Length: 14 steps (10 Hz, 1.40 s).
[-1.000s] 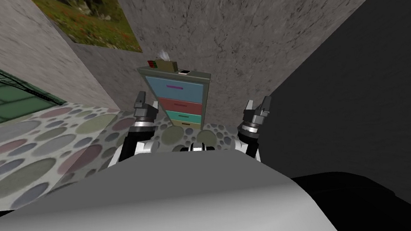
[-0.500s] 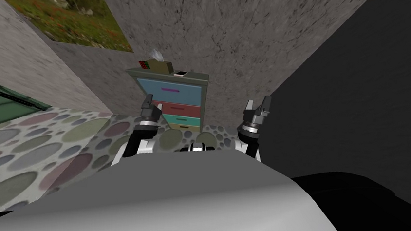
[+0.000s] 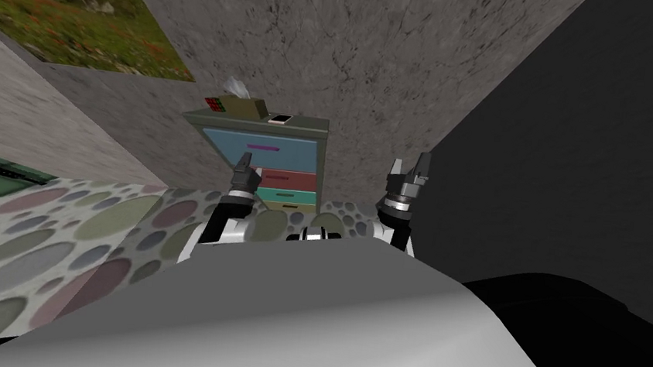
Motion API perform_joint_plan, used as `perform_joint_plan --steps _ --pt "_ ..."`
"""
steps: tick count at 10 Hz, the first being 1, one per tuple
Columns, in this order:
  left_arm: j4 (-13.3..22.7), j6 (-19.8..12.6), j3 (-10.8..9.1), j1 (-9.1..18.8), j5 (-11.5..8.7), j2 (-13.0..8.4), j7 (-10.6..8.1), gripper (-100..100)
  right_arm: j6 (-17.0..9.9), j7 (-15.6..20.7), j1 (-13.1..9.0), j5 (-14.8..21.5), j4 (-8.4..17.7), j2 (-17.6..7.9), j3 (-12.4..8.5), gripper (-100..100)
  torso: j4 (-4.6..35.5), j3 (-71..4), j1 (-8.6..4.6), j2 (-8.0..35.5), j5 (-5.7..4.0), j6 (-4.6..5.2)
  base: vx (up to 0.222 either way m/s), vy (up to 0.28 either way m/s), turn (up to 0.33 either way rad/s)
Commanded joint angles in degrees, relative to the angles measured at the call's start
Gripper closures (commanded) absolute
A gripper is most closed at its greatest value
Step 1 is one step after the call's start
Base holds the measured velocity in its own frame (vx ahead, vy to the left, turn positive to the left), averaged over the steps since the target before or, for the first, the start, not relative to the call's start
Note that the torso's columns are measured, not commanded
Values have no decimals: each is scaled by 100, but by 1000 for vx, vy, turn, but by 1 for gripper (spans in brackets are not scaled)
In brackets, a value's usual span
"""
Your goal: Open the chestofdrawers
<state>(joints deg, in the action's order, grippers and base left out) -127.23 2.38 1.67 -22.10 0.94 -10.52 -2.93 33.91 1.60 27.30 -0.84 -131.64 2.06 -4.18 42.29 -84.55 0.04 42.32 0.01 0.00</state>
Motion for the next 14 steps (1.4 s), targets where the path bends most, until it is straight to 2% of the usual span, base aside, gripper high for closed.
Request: perform_joint_plan --steps 1,2,8,9,10,11,12,13,14 --pt "82 -336 41 101 36 -171 -23 -100 0 0 0 0 0 0 0 0 -1 -3 -5 -7 -1 1 131 26 -66" --pt "133 -527 71 158 61 -252 -32 -100 0 0 0 0 0 0 0 0 -2 -5 -1 -9 0 -1 162 28 -100" --pt "313 -1179 171 352 146 -541 -66 -100 0 0 0 0 0 0 0 0 -1 -2 -9 -4 -3 0 126 27 -70" --pt "276 -1108 170 322 146 -494 -55 -100 0 0 0 0 0 0 0 0 -1 -2 2 -4 0 0 52 21 -13" --pt "107 -1291 152 312 136 -525 -73 -100 0 0 0 0 0 0 0 0 3 8 -4 14 0 -1 101 -27 -17" --pt "195 -1200 164 324 145 -506 -60 -100 0 0 0 0 0 1 0 0 1 0 -19 -3 -5 1 64 -18 -2" --pt "183 -1223 163 326 145 -507 -62 100 0 0 -1 0 0 1 0 0 0 2 -11 4 -4 0 10 -3 1" --pt "471 -1076 35 613 200 -401 3 100 0 0 -1 0 0 1 0 0 4 9 -1 14 0 0 -133 41 13" --pt "658 -1076 35 796 200 -401 3 100 0 0 -3 0 0 0 0 0 12 27 15 46 4 1 -171 32 -4"
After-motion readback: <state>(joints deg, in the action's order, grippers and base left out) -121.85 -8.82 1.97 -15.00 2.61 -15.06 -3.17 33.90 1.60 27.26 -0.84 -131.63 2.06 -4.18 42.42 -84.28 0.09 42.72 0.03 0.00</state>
